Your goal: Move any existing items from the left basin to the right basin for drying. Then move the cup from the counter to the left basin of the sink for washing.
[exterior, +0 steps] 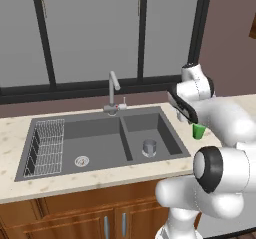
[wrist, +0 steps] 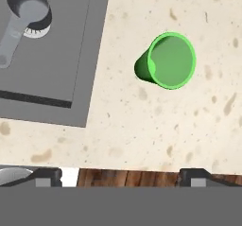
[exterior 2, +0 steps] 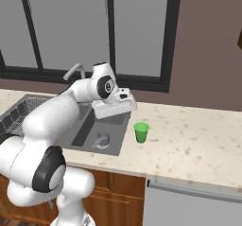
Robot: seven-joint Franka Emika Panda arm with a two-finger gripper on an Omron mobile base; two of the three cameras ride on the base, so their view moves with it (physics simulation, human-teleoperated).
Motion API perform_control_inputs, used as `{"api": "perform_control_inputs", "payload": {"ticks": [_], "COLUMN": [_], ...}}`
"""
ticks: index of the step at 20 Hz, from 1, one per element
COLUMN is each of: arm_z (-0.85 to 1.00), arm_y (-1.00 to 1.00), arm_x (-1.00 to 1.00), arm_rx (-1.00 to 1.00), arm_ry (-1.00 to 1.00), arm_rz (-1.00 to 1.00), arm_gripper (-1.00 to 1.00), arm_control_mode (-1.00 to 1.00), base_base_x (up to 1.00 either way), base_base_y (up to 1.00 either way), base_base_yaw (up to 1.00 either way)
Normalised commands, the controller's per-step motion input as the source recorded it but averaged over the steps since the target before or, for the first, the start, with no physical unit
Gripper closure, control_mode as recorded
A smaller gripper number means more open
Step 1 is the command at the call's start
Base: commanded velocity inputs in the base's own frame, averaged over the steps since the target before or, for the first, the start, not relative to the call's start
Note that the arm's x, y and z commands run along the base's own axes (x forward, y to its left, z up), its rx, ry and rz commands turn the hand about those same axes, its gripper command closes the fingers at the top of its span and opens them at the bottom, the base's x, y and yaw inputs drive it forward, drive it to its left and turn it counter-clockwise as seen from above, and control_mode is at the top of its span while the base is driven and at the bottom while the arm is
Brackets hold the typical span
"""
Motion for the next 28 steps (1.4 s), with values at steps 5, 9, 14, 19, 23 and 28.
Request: {"api": "perform_control_inputs", "payload": {"ticks": [5, 9, 14, 19, 23, 28], "arm_z": [-0.37, -0.21, -0.05, -0.15, -0.29, -0.32], "arm_y": [-0.16, -0.14, -0.15, -0.17, -0.19, -0.08], "arm_x": [0.18, 0.24, 0.26, 0.18, 0.09, 0.07], "arm_rx": [-0.02, 0.00, 0.00, 0.00, 0.00, 0.00], "arm_ry": [0.15, 0.07, 0.01, 0.01, 0.00, 0.00], "arm_rz": [-0.04, -0.01, 0.00, 0.00, 0.00, 0.00], "arm_gripper": [-1.00, -1.00, -1.00, -1.00, -1.00, -1.00], "arm_control_mode": [-1.00, -1.00, -1.00, -1.00, -1.00, -1.00], "base_base_x": [0.00, 0.00, 0.00, 0.00, 0.00, 0.00], "base_base_y": [0.00, 0.00, 0.00, 0.00, 0.00, 0.00], "base_base_yaw": [0.00, 0.00, 0.00, 0.00, 0.00, 0.00]}}
